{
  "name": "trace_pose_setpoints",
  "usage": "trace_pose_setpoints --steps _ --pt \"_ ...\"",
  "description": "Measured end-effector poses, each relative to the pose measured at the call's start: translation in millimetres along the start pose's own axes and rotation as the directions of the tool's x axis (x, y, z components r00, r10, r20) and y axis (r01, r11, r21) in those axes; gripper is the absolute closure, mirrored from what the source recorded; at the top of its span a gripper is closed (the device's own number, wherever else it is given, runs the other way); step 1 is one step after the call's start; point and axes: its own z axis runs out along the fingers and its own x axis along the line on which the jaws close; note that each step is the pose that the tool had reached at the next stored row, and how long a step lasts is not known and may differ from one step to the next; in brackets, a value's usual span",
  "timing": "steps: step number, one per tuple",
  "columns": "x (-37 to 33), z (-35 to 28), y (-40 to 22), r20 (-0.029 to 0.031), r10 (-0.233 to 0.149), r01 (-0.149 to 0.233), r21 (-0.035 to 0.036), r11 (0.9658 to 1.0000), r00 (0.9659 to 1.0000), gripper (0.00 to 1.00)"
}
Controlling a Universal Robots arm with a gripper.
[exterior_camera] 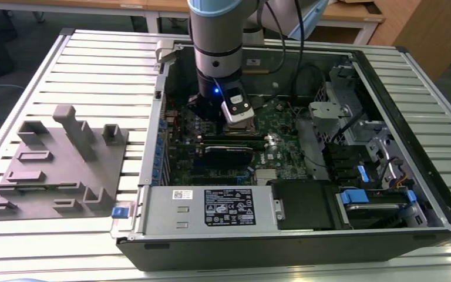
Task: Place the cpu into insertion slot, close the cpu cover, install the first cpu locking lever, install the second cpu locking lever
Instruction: 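Install the second cpu locking lever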
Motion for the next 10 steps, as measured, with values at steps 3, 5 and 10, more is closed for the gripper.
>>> trace_pose_setpoints --steps 3,5,10 --pt "0.3 0.2 -0.3 -0.0003 0.001 -0.001 -0.0097 1.0 1.0 0.89" --pt "0.4 0.7 -0.9 0.0 0.001 -0.001 -0.0132 0.9999 1.0 0.89" --pt "1.5 2.8 -3.1 0.003 0.001 -0.001 -0.0223 0.9998 1.0 0.89"
